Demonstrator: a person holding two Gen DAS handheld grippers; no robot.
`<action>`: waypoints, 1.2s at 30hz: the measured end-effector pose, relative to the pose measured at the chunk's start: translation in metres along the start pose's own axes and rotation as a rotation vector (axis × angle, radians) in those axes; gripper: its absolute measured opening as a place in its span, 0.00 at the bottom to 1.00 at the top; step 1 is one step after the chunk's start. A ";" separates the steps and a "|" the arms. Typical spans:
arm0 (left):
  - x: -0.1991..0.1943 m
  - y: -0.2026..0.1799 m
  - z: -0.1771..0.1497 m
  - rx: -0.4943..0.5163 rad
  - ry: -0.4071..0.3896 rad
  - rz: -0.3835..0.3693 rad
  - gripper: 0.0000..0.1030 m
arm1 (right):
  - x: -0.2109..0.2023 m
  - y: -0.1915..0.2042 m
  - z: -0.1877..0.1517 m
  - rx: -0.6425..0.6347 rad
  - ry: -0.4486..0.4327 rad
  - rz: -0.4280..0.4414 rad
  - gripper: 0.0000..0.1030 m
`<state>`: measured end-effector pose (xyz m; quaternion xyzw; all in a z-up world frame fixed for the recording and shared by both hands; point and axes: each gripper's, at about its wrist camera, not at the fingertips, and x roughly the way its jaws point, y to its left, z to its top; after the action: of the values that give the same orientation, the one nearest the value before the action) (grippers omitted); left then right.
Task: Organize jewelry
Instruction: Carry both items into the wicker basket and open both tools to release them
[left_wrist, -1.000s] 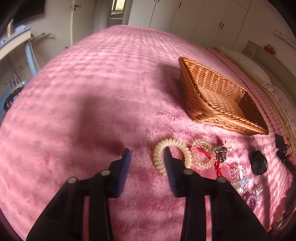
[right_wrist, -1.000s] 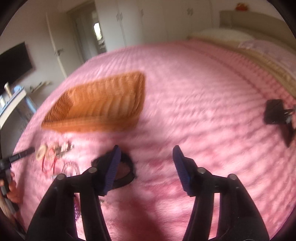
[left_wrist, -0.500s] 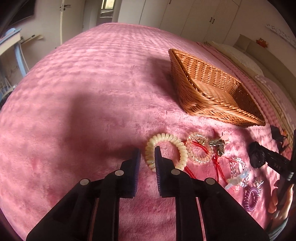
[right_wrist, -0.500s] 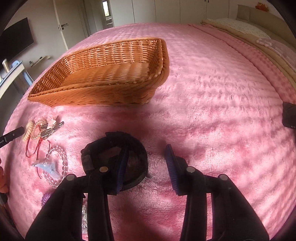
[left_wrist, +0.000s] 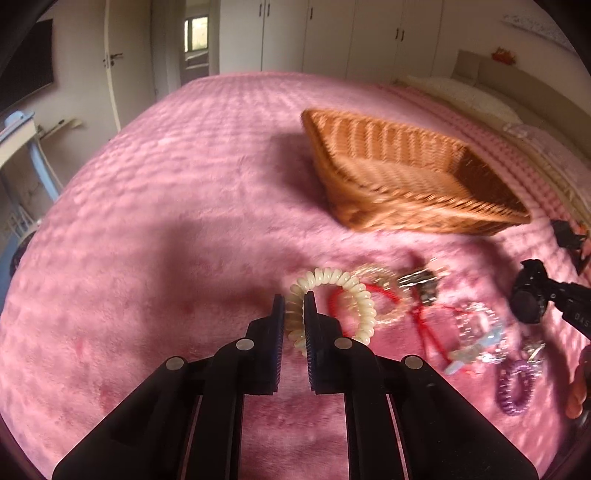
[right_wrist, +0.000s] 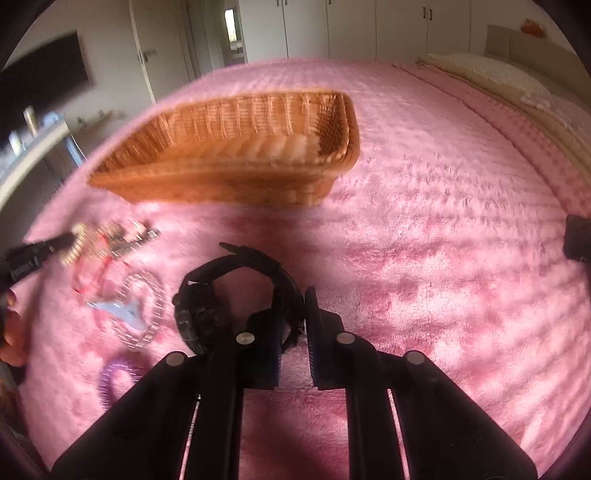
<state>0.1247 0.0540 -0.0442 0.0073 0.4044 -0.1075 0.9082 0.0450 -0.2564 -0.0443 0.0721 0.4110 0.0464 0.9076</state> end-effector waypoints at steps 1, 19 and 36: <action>-0.003 -0.001 0.000 -0.005 -0.011 -0.011 0.08 | -0.004 -0.001 0.000 0.006 -0.017 0.012 0.10; -0.070 -0.037 0.084 -0.016 -0.273 -0.111 0.08 | -0.065 0.020 0.096 0.035 -0.259 0.149 0.10; 0.062 -0.086 0.132 0.081 -0.131 -0.034 0.09 | 0.095 0.017 0.155 0.040 0.041 0.049 0.10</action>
<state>0.2443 -0.0551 0.0049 0.0300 0.3394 -0.1392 0.9298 0.2237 -0.2401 -0.0110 0.0994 0.4285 0.0621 0.8959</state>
